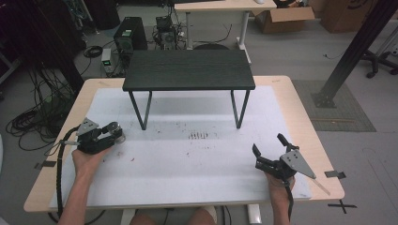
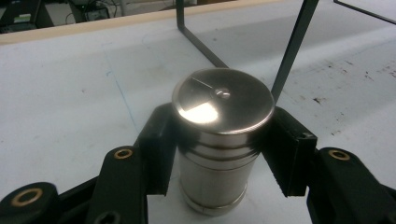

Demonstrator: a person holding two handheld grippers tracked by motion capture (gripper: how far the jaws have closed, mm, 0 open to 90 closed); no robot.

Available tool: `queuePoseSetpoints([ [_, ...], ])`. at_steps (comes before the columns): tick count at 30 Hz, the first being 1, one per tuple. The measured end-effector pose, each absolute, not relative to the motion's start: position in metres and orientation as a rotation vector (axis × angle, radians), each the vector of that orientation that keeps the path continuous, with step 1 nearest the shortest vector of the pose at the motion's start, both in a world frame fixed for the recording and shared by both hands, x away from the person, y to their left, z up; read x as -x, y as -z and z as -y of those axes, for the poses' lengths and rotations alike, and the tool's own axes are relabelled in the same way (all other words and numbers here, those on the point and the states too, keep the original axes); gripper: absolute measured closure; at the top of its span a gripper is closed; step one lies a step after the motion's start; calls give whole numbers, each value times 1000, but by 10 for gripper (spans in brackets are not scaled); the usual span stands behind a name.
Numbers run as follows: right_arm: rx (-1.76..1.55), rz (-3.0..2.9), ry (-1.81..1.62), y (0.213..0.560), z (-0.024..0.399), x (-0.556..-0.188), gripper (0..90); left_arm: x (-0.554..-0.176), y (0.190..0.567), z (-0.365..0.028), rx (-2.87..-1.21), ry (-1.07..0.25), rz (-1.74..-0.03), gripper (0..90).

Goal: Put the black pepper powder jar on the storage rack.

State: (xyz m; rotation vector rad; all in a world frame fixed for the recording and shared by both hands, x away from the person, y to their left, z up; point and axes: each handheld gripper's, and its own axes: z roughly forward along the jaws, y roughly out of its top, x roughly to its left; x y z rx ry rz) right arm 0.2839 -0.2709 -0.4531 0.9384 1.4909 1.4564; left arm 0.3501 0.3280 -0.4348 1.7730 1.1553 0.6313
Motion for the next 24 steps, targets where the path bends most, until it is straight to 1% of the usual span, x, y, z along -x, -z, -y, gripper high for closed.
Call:
queuePoseSetpoints([
  [16,-937,-1491,-1458,453,271,-284,36,-349,434,-326,-1782,-641,-1157,490],
  [24,-942,-1493,-1457,453,271,-284,36,-342,428,-325,-1794,-631,-1109,490],
])
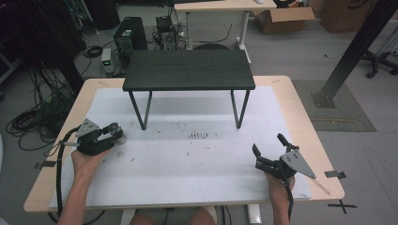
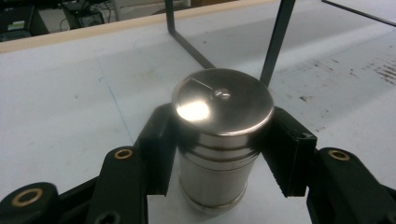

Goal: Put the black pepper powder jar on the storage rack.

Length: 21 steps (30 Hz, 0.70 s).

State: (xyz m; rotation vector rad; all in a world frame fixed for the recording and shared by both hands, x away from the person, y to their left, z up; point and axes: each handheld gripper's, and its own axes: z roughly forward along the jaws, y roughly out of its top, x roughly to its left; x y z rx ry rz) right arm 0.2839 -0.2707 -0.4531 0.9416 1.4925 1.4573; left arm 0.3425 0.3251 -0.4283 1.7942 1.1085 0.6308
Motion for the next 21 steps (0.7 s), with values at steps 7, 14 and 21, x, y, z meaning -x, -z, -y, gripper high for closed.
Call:
queuePoseSetpoints([
  [7,-941,-1492,-1455,453,271,-284,36,-338,410,-320,-1848,-645,-1039,490],
  [14,-940,-1490,-1455,453,271,-284,38,-338,393,-310,-1855,-623,-986,490],
  [21,-939,-1490,-1457,453,271,-284,38,-339,378,-294,-1887,-590,-916,490],
])
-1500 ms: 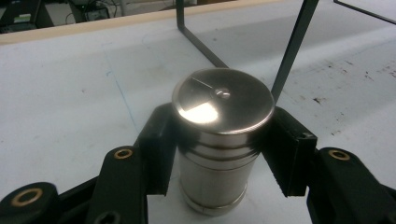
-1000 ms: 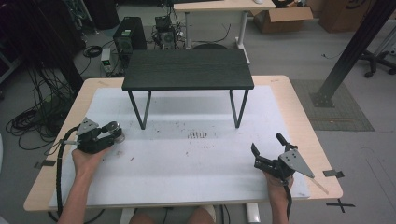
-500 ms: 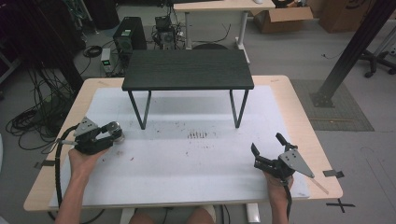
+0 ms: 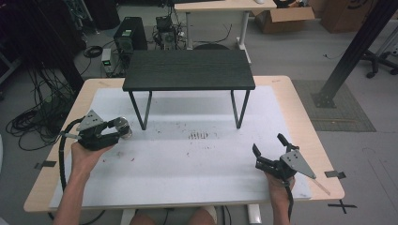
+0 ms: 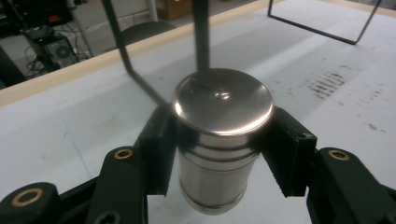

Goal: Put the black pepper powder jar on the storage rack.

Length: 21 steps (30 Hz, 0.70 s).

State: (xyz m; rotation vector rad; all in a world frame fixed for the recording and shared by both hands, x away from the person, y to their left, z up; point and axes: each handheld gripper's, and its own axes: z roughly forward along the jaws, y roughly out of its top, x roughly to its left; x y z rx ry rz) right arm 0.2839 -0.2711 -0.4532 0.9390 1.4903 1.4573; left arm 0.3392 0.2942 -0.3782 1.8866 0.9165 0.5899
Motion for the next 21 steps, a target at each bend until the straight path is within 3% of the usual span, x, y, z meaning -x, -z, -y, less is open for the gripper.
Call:
queuePoseSetpoints([
  [21,-939,-1486,-1461,453,271,-283,38,-348,330,-251,-1931,-477,-707,491],
])
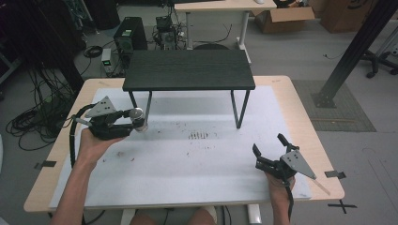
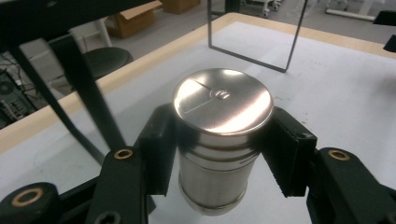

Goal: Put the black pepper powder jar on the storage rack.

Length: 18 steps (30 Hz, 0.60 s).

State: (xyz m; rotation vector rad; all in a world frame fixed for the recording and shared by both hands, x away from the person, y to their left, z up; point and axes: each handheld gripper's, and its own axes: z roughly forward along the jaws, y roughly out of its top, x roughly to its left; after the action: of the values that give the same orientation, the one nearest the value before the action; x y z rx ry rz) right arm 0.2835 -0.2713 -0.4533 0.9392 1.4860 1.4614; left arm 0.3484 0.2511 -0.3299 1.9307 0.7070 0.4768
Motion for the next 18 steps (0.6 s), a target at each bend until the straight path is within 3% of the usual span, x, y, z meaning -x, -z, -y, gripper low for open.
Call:
queuePoseSetpoints([
  [18,-939,-1482,-1461,453,271,-283,38,-366,297,-215,-1967,-390,-556,491],
])
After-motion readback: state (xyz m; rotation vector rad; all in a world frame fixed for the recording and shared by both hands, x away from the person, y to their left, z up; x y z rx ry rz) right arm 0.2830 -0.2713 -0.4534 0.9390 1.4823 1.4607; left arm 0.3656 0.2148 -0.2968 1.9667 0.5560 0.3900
